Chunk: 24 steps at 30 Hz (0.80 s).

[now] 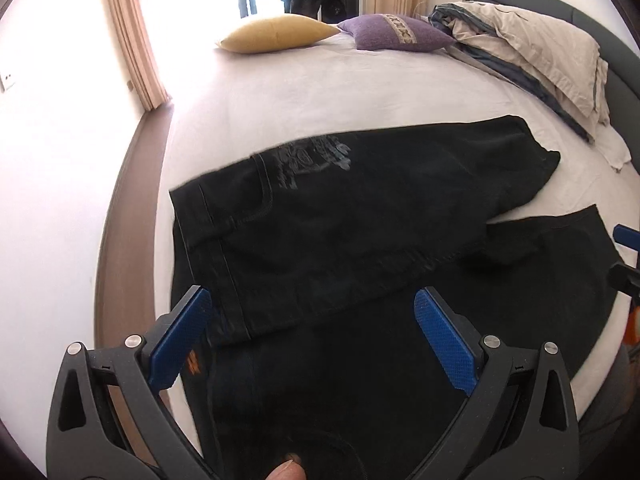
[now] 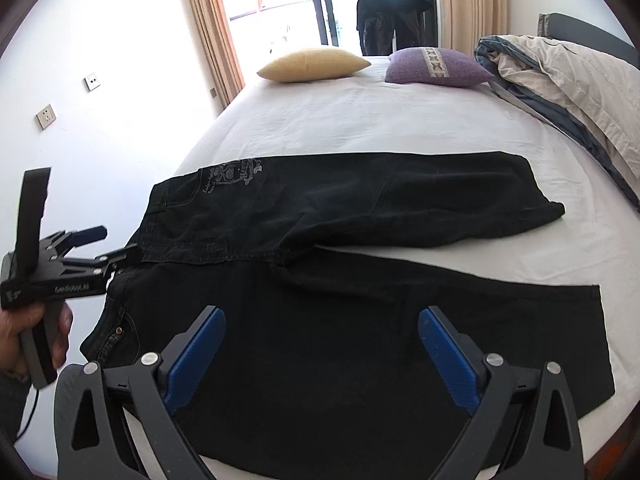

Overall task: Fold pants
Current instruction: 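Grasp the jeans waistband with the left tool while the right tool grasps the waistband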

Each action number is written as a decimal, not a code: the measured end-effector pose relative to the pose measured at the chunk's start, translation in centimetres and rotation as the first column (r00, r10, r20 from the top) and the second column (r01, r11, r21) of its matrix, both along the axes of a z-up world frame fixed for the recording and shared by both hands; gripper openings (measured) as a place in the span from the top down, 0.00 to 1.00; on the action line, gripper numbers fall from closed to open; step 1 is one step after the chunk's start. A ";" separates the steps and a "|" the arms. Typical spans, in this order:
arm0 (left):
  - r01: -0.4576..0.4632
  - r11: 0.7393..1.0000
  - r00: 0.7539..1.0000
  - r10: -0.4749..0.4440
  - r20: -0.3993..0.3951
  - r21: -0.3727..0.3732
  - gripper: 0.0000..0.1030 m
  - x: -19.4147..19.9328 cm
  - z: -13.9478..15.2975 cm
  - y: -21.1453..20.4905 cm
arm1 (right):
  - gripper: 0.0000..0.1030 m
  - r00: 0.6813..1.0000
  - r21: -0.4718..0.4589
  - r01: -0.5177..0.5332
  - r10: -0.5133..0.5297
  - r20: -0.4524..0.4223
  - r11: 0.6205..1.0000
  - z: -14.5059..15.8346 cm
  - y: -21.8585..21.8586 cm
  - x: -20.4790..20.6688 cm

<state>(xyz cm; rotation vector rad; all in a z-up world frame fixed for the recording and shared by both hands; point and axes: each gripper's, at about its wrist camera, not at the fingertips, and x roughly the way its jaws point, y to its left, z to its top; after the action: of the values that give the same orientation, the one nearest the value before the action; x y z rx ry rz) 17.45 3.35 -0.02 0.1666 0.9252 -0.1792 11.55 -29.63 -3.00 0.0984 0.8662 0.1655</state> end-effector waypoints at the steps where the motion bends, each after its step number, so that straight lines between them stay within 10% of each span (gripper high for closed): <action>1: 0.007 1.000 1.000 -0.007 0.007 0.027 0.00 2.1 0.1 0.3 | 0.08 1.000 0.003 -0.013 0.013 -0.004 1.000 0.0 -0.4 0.9; 10: 0.230 0.966 0.964 -0.209 -0.163 0.118 0.16 18.7 -3.2 1.2 | 0.28 0.989 -0.002 -0.149 0.149 -0.015 0.989 -1.1 -2.7 7.6; 15: 0.291 0.954 0.925 -0.262 -0.275 0.071 0.45 22.9 -5.5 2.6 | 0.30 0.981 0.006 -0.195 0.195 -0.014 0.981 -2.1 -3.3 10.2; 24: 0.256 0.966 0.883 -0.249 -0.398 -0.037 0.54 27.1 -9.1 5.0 | 0.31 0.966 -0.016 -0.258 0.257 -0.030 0.966 -2.9 -2.3 12.8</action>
<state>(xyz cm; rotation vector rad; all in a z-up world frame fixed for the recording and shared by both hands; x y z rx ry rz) 44.50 8.40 -9.08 0.2740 1.3141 -0.4614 24.40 -31.97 -5.93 -0.0310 0.9069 0.4000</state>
